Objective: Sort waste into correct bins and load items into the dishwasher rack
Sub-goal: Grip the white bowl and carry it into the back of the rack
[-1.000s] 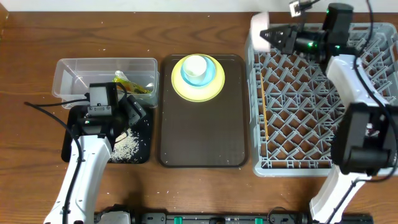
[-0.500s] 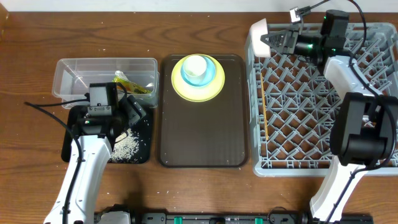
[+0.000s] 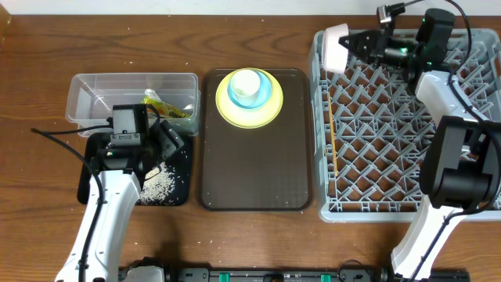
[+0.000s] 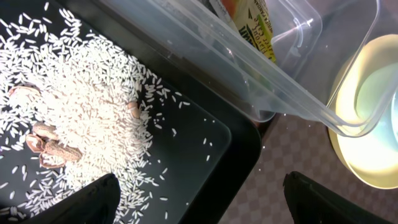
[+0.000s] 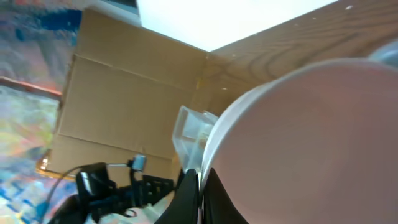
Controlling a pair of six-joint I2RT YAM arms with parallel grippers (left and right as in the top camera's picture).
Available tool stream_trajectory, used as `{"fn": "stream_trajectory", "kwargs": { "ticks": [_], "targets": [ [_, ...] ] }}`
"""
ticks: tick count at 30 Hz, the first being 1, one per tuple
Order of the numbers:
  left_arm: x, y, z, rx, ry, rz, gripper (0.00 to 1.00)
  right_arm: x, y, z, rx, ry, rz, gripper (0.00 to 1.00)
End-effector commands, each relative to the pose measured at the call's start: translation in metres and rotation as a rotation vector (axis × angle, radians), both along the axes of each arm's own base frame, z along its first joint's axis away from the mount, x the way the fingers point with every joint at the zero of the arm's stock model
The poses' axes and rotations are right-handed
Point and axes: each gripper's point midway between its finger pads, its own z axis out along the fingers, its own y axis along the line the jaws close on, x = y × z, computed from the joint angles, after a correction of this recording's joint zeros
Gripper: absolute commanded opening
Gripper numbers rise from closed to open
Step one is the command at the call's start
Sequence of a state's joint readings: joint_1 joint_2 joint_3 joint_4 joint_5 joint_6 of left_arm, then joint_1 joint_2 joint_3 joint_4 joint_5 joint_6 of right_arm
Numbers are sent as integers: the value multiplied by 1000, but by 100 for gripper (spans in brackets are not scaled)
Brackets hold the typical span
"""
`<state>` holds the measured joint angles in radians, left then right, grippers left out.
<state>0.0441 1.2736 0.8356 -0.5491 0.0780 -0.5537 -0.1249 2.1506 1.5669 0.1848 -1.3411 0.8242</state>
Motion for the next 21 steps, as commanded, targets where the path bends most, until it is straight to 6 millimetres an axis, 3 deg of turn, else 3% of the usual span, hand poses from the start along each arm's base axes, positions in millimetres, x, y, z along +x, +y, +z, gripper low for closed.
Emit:
{"fn": "stream_trajectory", "kwargs": {
  "ticks": [1, 11, 21],
  "targets": [
    [-2, 3, 0, 8, 2, 13, 87, -4, 16, 4, 59, 105, 45, 1],
    [-2, 3, 0, 8, 2, 13, 87, -11, 22, -10, 41, 98, 61, 1],
    [-2, 3, 0, 8, 2, 13, 87, -24, -9, -40, 23, 171, 28, 1]
  ]
}}
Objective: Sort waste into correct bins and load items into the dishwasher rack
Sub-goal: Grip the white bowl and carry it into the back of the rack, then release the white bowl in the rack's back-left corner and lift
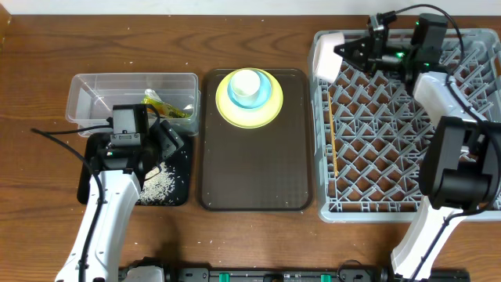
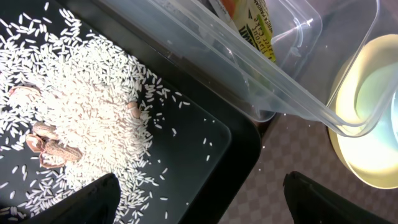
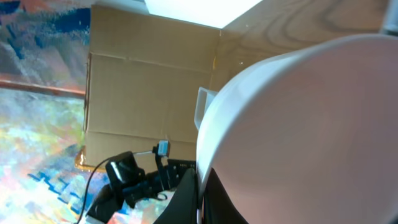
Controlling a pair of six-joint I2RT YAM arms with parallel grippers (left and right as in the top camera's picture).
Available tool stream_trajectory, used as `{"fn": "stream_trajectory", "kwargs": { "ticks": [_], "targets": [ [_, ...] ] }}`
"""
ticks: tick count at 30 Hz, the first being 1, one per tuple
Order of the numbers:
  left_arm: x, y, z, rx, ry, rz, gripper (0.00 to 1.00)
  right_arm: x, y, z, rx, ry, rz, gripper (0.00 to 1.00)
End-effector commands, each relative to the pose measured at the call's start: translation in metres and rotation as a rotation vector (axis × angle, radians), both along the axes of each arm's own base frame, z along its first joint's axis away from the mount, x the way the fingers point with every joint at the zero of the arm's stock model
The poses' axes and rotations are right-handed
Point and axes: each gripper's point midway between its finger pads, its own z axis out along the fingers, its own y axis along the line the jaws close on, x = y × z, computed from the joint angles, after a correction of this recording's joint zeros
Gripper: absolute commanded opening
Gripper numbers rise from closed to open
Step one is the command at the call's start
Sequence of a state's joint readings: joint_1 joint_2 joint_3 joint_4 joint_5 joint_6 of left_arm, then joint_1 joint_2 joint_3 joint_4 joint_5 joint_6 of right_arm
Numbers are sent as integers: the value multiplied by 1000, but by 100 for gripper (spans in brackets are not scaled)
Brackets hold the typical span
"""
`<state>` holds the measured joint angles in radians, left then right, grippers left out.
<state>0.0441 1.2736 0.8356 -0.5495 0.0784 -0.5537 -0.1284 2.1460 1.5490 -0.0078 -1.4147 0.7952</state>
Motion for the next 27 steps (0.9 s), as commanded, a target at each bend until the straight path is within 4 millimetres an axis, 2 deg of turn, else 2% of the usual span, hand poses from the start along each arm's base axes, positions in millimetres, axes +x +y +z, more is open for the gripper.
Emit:
{"fn": "stream_trajectory", "kwargs": {
  "ticks": [1, 7, 11, 13, 18, 22, 27],
  "targets": [
    [-2, 3, 0, 8, 2, 13, 87, -3, -16, -27, -36, 7, -39, 1],
    [-2, 3, 0, 8, 2, 13, 87, -11, -41, -45, -71, 68, -91, 2],
    [-2, 3, 0, 8, 2, 13, 87, -21, -55, -53, -80, 97, -104, 7],
    [-2, 3, 0, 8, 2, 13, 87, -27, -61, -57, -83, 110, -111, 11],
    [-2, 3, 0, 8, 2, 13, 87, -35, -77, -61, -81, 140, -135, 33],
    [-2, 3, 0, 8, 2, 13, 87, -36, -83, -63, -90, 162, -153, 37],
    [-2, 3, 0, 8, 2, 13, 87, -34, -94, -82, -313, 229, -237, 36]
  ]
}}
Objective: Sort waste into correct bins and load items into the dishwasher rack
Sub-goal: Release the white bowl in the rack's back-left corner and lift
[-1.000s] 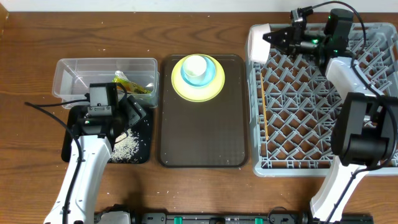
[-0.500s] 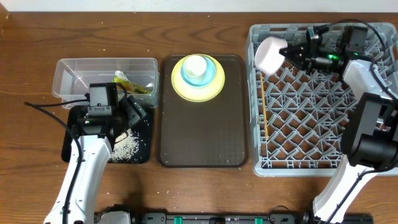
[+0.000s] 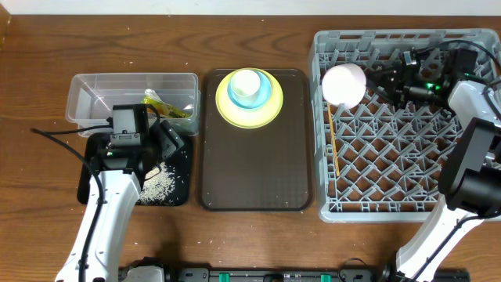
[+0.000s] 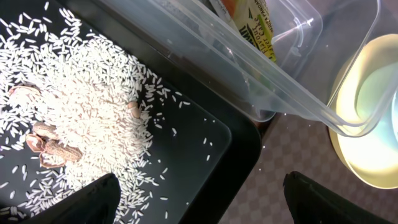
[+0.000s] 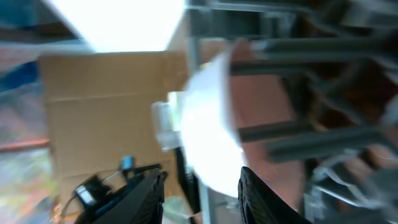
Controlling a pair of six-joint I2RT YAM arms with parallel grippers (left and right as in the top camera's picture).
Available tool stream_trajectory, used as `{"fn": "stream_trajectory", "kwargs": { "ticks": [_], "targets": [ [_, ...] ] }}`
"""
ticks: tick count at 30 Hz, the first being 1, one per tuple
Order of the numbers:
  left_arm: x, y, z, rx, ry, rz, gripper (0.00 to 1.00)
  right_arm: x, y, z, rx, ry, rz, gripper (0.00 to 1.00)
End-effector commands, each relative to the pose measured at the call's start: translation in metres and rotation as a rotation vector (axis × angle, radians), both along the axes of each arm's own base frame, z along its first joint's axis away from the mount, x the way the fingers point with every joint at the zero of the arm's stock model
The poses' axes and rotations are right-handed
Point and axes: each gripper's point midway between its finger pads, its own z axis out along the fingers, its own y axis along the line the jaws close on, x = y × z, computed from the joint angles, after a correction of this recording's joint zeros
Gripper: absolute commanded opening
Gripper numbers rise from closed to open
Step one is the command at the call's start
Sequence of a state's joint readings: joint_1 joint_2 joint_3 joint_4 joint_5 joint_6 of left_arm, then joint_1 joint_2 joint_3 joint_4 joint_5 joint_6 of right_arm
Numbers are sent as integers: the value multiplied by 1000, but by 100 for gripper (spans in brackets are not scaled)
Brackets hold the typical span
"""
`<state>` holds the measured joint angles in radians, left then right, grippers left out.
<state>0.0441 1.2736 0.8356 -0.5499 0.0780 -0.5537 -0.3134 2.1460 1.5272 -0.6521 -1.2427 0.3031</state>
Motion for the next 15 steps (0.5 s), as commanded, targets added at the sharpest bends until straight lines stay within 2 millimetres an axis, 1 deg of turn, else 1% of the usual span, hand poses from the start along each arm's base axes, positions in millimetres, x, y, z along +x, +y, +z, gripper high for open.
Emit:
{"fn": "stream_trajectory", "kwargs": {
  "ticks": [1, 3, 5, 8, 10, 11, 14, 15],
  "targets": [
    [-2, 3, 0, 8, 2, 13, 87, 1, -11, -11, -215, 22, -46, 36],
    [-2, 3, 0, 8, 2, 13, 87, 2, -18, -5, -339, 25, -77, 36],
    [-2, 3, 0, 8, 2, 13, 87, 2, -21, 10, -443, -4, -102, 33],
    [-2, 3, 0, 8, 2, 13, 87, -4, -18, 35, -581, -44, -125, 30],
    [-2, 3, 0, 8, 2, 13, 87, -12, -14, 47, -681, -60, -126, 30],
    [-2, 3, 0, 8, 2, 13, 87, -17, -13, 51, -739, -57, -130, 30],
    [-2, 3, 0, 8, 2, 13, 87, -30, -6, 55, -892, -48, -112, 28],
    [-2, 3, 0, 8, 2, 13, 87, -35, -3, 53, -946, -44, -91, 22]
  ]
}}
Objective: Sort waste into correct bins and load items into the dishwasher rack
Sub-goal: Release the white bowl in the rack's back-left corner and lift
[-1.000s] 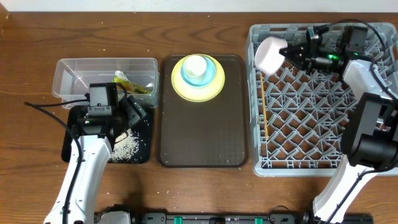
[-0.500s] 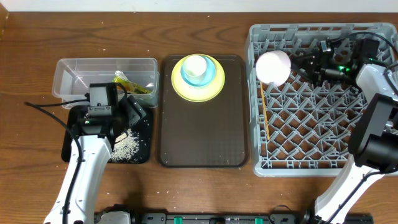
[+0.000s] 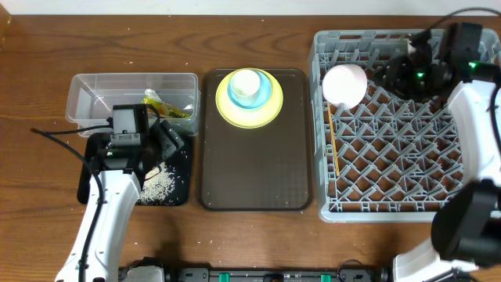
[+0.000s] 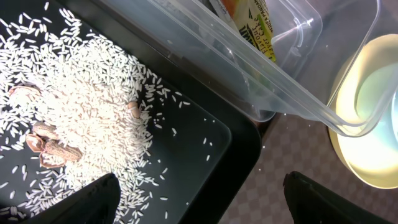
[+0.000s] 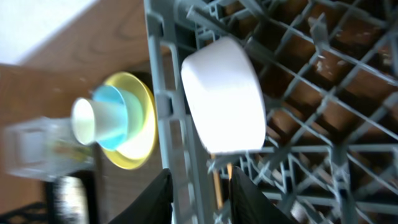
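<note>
A white bowl [image 3: 344, 84] rests on the tines at the far left of the grey dishwasher rack [image 3: 407, 172]. The right wrist view shows the bowl [image 5: 225, 93] tilted on its side. My right gripper [image 3: 387, 76] stands open and empty just right of the bowl, its dark fingers [image 5: 163, 196] apart. A blue cup [image 3: 246, 84] sits on a yellow plate [image 3: 249, 110] on the brown tray [image 3: 254, 157]. Over the black tray of rice and peanut shells [image 4: 81, 118], my left gripper [image 4: 199, 205] hangs open and holds nothing.
A clear plastic bin [image 3: 94, 94] holding a yellow-green packet [image 3: 168, 106] stands behind the black tray [image 3: 176, 188]. A thin wooden stick [image 3: 333, 145] lies along the rack's left side. The rack has raised walls and upright tines.
My right gripper has drawn back to the right, away from the white bowl. The bowl lies where it was in the rack. The left arm has not moved.
My right gripper first held the white bowl at the rack's far left corner, and was still shut on it at the second moment. Then the bowl lay in the rack with the gripper open close beside it. Now the gripper is farther off.
</note>
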Controlling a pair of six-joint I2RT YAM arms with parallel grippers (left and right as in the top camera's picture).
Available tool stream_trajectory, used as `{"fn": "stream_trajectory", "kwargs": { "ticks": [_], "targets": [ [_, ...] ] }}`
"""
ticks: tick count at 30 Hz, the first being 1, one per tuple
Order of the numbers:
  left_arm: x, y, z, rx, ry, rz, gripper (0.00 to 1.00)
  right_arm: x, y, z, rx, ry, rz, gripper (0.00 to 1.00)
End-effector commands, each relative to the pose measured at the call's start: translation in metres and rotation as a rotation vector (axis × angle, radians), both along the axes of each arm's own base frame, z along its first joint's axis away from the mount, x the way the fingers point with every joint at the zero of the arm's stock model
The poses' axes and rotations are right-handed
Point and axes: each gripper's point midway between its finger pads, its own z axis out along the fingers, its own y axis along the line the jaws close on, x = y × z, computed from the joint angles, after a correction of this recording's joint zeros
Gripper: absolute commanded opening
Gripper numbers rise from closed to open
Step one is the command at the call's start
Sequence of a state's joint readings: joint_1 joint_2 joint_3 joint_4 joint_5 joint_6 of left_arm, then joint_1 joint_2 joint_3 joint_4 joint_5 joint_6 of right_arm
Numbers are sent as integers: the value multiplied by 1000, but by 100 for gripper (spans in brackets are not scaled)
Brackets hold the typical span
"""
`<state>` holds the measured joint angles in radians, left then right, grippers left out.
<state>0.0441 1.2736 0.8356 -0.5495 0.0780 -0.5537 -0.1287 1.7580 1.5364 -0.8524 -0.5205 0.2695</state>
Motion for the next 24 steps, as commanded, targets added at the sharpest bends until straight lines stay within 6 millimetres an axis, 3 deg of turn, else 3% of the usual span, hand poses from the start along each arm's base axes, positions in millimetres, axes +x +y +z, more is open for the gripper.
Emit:
{"fn": "stream_trajectory", "kwargs": {
  "ticks": [1, 2, 7, 20, 24],
  "targets": [
    [-2, 3, 0, 8, 2, 13, 87, -9, -11, -14, -289, 36, -6, 11],
    [-2, 3, 0, 8, 2, 13, 87, -15, -9, -19, -346, 63, 10, 1],
    [-2, 3, 0, 8, 2, 13, 87, -26, -1, -42, -479, 135, 39, 1],
    [-2, 3, 0, 8, 2, 13, 87, 0, 10, -81, -486, 136, 60, 1],
    [-2, 3, 0, 8, 2, 13, 87, 6, 13, -84, -486, 119, 62, 1]
  ]
}}
